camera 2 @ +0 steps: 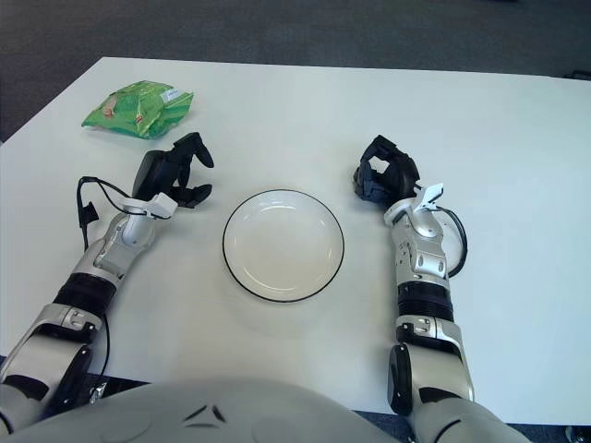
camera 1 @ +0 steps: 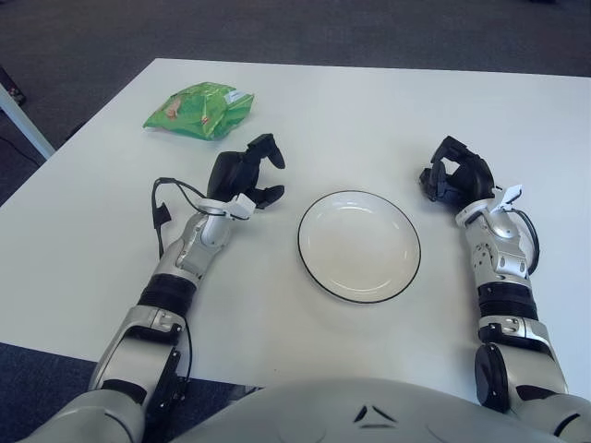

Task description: Put the snack into the plate.

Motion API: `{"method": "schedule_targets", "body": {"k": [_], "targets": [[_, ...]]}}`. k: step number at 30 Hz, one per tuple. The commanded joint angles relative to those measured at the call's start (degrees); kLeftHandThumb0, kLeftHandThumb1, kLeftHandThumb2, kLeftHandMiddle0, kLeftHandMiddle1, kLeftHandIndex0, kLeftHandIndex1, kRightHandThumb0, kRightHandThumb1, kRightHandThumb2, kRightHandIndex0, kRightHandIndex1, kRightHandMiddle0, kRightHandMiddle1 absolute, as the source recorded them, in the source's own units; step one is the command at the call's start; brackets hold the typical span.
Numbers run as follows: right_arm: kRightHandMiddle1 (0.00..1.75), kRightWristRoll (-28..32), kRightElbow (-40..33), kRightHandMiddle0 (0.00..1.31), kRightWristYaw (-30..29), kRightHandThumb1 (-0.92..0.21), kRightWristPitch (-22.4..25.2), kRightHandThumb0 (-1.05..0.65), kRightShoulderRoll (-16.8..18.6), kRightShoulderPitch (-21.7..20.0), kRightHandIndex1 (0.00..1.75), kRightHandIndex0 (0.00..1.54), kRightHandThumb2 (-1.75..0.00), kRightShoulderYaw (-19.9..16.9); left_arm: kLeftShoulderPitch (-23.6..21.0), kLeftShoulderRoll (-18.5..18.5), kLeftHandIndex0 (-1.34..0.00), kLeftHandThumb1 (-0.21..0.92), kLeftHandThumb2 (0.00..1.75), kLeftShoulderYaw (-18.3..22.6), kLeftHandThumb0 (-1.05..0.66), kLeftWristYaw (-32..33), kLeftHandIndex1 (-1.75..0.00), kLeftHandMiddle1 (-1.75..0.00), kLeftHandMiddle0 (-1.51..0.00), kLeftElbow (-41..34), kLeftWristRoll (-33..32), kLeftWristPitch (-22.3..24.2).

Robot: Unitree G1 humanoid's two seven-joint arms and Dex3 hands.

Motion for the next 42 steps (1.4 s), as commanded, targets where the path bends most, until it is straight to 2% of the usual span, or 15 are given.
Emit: {"method": "schedule_targets", "body": {"k": [1, 10, 14, 27, 38, 42], "targets": [[1.75, 0.0, 1.5, 0.59, 0.0, -0.35, 2.3, -0.47, 0.4, 3.0, 1.75, 1.31, -1.28, 0.3, 2.9, 0.6, -0.63, 0.29, 1.34, -1.1, -0.49, 1.6, -1.75, -1.75, -1.33, 2.5, 1.6, 0.4], [1.75, 0.0, 1.4, 0.59, 0.4, -0.35, 2.3, -0.47, 0.2, 3.1, 1.75, 1.32, -1.28, 0.5, 2.7, 1.8, -0.63, 0.29, 1.34, -1.4, -0.49, 2.6, -1.75, -1.75, -1.34, 2.2, 2.7, 1.0], [1.75, 0.3, 1.5, 0.58, 0.8, -0.35, 2.4, -0.47, 0.2, 3.1, 1.75, 1.32, -1.27, 0.4, 1.5, 3.5, -0.62, 0.31, 1.33, -0.3, -0.48, 2.9, -1.75, -1.75, -1.34, 2.4, 2.1, 0.7], [1.75, 1.3, 2.1, 0.60, 1.3, -0.33, 3.5, -0.48, -0.1, 2.5, 1.75, 1.30, -1.30, -0.4, -1.6, 5.4, -0.62, 0.31, 1.33, 1.1, -0.48, 8.8, -1.75, -1.75, -1.33, 3.5, 3.6, 1.3], [1.75, 0.8, 2.5, 0.61, 0.6, -0.32, 3.6, -0.48, 0.1, 2.1, 1.75, 1.29, -1.31, -0.7, -6.8, 10.6, -0.62, 0.30, 1.33, 1.6, -0.49, 12.4, -1.75, -1.75, -1.30, 4.9, 8.3, 5.8], [1.75, 0.3, 2.8, 0.61, 0.3, -0.32, 3.4, -0.48, 0.2, 2.1, 1.75, 1.29, -1.31, -0.5, -9.3, 13.3, -0.56, 0.39, 1.23, 1.3, -0.46, 13.6, -1.75, -1.75, -1.24, 6.1, 10.8, 9.0]]}}
